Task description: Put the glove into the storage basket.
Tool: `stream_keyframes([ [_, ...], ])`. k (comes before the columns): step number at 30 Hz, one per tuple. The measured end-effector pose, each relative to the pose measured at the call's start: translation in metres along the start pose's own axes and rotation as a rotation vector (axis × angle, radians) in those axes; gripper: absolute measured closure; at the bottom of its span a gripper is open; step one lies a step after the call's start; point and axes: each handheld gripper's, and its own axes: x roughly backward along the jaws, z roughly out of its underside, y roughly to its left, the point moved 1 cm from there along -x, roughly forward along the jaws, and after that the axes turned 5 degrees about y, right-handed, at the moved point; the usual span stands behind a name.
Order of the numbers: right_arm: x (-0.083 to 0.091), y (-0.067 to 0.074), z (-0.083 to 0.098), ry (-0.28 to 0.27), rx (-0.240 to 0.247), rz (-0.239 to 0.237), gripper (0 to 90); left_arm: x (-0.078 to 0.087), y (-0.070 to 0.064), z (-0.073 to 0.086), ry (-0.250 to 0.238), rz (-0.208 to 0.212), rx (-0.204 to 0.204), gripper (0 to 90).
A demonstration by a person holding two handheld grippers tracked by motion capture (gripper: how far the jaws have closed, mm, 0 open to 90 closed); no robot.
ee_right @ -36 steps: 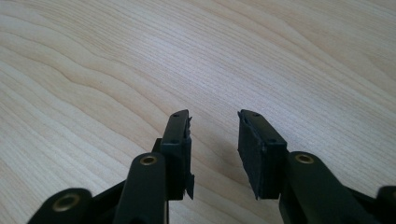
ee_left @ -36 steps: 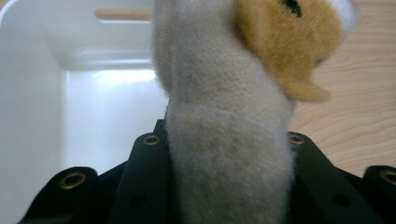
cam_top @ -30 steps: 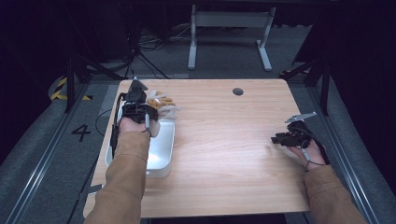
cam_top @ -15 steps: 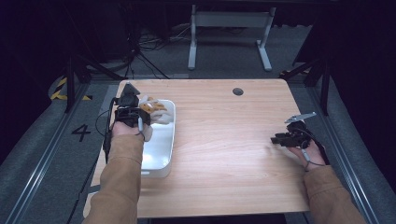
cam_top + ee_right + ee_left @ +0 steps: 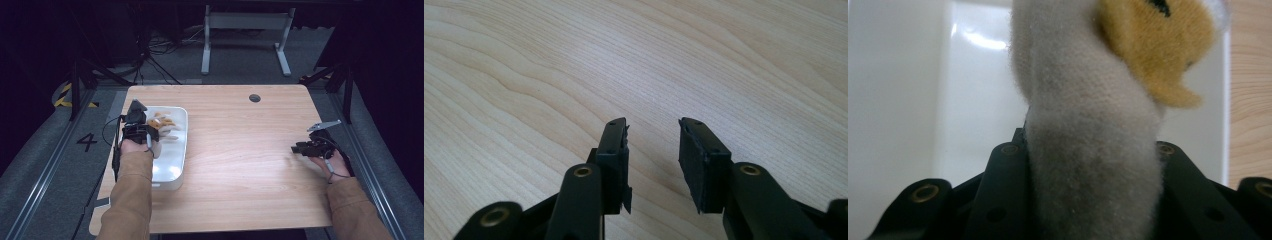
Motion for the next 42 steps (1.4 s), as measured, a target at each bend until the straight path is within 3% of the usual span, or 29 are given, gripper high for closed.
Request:
stream_keyframes([
  [2, 0.0, 0.0, 0.0, -0.003, -0.003, 0.002, 64.9, -0.006, 0.004, 0.001, -0.002, 0.001, 0.023, 68.3],
  [17, 0.0, -0.002, 0.001, -0.003, -0.01, -0.002, 64.7, -0.035, 0.016, 0.003, 0.026, 0.002, 0.071, 68.2],
  [30, 0.0, -0.003, 0.001, 0.0, -0.008, -0.007, 64.6, -0.052, 0.013, 0.005, 0.061, 0.001, 0.069, 67.0],
  [42, -0.002, -0.003, 0.002, 0.004, -0.011, -0.003, 64.3, -0.064, 0.016, 0.007, 0.103, -0.027, 0.056, 64.6],
])
